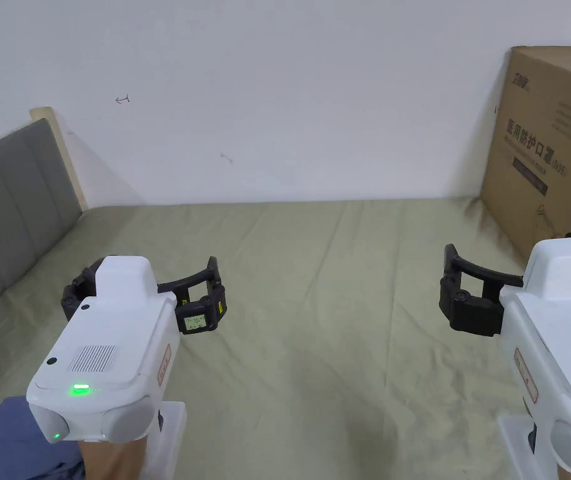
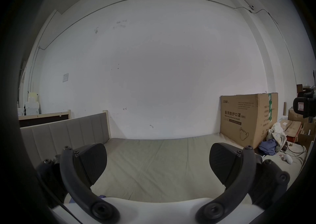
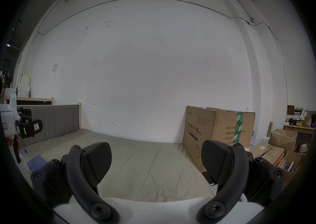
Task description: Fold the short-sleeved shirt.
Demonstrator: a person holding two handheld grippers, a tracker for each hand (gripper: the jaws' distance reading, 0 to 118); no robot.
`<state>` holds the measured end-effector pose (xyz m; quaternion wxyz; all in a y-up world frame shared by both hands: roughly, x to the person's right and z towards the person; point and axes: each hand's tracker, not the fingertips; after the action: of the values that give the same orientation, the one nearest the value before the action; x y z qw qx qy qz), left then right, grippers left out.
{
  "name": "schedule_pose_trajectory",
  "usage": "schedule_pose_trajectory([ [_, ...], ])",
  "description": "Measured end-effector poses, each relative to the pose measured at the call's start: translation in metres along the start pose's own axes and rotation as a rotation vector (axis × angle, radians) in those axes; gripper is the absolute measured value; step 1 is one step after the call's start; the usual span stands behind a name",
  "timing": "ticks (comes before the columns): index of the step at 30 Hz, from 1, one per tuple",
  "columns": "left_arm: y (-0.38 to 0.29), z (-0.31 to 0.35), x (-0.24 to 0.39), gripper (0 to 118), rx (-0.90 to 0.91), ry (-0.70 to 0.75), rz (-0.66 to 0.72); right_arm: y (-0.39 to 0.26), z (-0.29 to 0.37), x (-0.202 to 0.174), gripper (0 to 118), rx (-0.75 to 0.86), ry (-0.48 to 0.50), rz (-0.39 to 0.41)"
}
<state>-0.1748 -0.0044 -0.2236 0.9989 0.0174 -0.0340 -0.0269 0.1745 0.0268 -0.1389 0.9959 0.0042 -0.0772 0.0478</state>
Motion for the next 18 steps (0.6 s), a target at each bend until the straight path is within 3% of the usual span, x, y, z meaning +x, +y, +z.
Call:
schedule_pose_trajectory([
  [4, 0.0001, 0.0002, 0.0026, 118, 0.012, 0.009, -0.009, 0.0003, 0.0004, -0.0011, 118, 0.014, 0.039, 0.000],
  [18, 0.0025, -0.0018, 0.0033, 118, 0.024, 0.008, 0.002, -0.0005, 0.0005, -0.0022, 118, 0.022, 0.045, 0.015],
])
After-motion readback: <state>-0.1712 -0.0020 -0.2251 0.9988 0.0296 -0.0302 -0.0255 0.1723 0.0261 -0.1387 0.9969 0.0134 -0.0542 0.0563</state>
